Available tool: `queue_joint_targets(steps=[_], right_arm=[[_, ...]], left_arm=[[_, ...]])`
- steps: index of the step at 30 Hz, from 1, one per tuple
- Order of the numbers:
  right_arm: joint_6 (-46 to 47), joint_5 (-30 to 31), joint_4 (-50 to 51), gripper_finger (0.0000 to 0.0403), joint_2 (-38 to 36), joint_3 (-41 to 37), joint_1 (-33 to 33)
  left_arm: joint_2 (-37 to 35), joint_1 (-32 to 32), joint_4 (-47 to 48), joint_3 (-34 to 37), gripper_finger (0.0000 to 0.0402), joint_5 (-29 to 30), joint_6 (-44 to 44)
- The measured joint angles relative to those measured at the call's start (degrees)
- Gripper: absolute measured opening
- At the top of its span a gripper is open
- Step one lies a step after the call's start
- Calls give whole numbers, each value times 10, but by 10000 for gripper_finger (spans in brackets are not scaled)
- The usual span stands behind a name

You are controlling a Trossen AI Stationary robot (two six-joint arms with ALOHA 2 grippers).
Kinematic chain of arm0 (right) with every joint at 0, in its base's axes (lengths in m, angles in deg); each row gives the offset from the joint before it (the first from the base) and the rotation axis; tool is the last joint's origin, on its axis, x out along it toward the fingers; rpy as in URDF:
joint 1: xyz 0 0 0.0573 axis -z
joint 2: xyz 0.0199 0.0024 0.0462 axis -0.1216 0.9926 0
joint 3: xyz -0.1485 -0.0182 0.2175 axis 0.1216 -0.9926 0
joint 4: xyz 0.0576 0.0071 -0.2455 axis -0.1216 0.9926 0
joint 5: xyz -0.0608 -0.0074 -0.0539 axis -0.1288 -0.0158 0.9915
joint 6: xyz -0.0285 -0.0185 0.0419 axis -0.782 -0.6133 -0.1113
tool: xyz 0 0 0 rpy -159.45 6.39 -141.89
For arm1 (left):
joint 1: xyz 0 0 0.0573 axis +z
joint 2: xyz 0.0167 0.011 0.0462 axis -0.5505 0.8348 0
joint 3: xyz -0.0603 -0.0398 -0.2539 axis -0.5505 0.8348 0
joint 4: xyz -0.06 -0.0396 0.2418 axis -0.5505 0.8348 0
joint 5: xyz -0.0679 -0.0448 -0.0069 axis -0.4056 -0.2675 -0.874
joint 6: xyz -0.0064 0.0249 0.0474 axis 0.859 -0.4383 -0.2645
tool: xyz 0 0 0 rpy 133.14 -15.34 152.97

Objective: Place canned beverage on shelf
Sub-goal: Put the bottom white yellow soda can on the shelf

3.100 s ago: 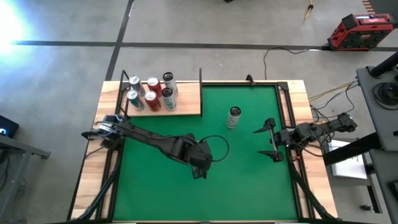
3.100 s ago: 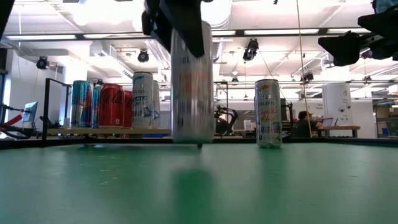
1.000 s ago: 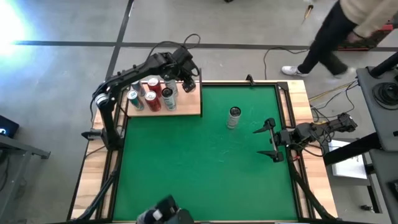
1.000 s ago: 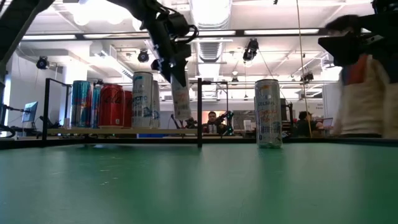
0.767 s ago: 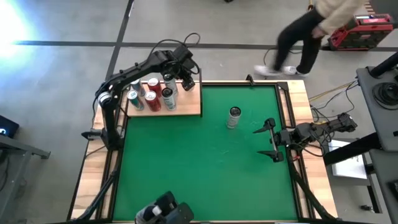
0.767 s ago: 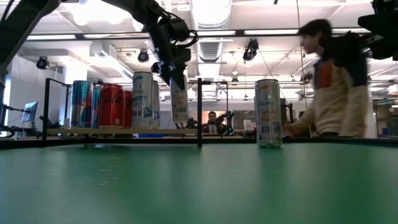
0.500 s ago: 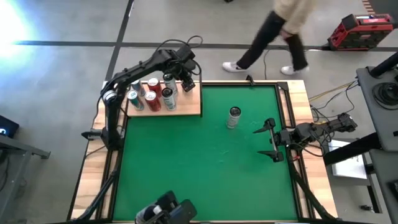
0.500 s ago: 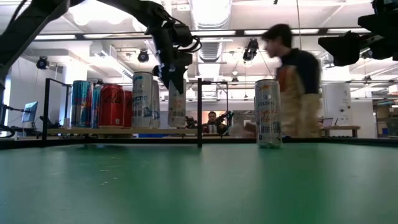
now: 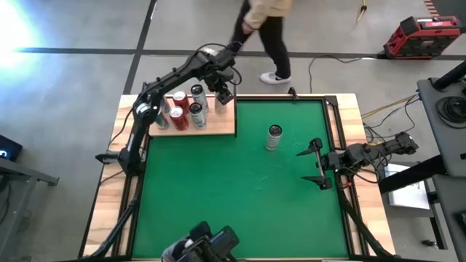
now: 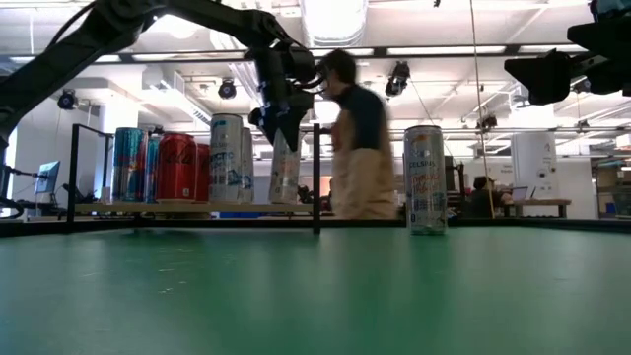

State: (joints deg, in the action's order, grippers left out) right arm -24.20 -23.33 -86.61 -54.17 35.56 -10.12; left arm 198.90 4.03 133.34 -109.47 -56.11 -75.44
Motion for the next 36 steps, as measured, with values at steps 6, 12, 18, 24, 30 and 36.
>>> queue_joint_targets(steps=[6,12,18,24,30,36], right_arm=[[0,0,0,396,0,0,0],[0,0,0,396,0,0,0],[0,0,0,396,0,0,0],[0,0,0,396,0,0,0],[0,0,0,396,0,0,0],[0,0,0,396,0,0,0]], left_arm=[[2,1,14,-6,248,-5,12],[2,1,20,-5,248,-4,24],[1,1,19,-5,248,-4,35],[1,1,14,-4,250,1,63],[1,1,13,-4,254,14,82],[1,0,17,-4,254,15,96]])
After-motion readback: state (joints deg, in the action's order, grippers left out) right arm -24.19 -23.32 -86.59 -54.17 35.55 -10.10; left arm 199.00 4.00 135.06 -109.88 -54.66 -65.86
